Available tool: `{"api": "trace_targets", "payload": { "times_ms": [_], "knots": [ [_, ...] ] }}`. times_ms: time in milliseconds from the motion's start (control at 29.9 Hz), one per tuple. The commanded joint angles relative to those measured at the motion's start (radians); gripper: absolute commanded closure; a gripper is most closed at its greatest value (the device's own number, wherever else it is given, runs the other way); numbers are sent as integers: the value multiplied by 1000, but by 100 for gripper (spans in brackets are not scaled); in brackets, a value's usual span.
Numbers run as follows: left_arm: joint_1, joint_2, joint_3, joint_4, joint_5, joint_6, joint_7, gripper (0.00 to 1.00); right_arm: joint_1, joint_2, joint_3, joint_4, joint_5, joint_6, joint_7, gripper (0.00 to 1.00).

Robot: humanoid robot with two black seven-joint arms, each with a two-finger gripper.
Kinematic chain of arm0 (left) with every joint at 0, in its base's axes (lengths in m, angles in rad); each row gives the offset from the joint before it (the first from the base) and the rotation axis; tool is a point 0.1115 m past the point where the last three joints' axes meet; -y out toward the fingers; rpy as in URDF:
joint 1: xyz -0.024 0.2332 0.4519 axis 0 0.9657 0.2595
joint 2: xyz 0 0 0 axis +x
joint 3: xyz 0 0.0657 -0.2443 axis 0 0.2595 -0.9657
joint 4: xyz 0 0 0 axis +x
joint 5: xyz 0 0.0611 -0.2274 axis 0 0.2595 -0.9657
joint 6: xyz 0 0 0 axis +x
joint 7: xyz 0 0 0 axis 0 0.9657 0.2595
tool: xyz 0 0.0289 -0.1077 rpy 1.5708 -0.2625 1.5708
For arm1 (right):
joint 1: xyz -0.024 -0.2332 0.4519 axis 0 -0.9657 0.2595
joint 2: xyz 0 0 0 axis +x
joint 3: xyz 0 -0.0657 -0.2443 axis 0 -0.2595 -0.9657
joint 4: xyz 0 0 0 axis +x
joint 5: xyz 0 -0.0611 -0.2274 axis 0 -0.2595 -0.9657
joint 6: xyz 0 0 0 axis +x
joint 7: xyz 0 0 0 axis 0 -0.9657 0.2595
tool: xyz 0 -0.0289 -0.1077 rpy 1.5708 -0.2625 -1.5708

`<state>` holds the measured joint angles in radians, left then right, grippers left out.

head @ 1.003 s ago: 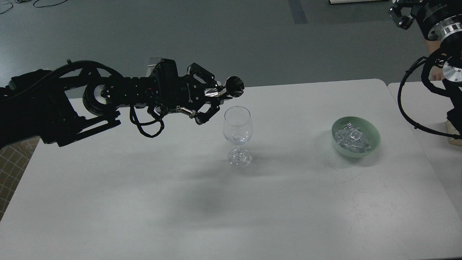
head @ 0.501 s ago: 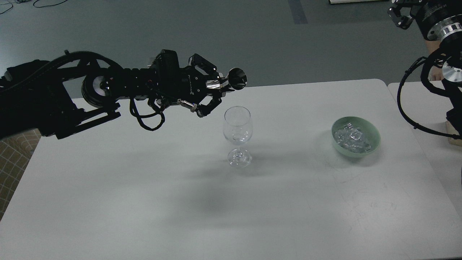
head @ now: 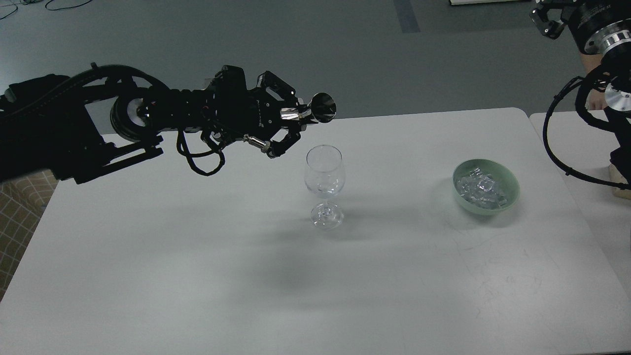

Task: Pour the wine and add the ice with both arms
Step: 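Tilt the jigger over the wine glass with the left gripper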

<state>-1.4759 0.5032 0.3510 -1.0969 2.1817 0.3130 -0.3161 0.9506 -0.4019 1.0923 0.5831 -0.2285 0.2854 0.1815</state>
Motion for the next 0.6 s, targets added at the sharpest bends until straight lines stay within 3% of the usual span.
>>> {"api": "trace_targets", "payload": {
  "times_ms": [0, 568],
  "knots": [
    [0, 1, -1, -1, 0, 0, 2, 87, 0, 0, 0, 1, 0, 0, 0, 0],
    [-9, 6, 29, -1, 0, 1, 0, 87, -3, 0, 0, 1, 0, 1, 0, 0]
  ]
}}
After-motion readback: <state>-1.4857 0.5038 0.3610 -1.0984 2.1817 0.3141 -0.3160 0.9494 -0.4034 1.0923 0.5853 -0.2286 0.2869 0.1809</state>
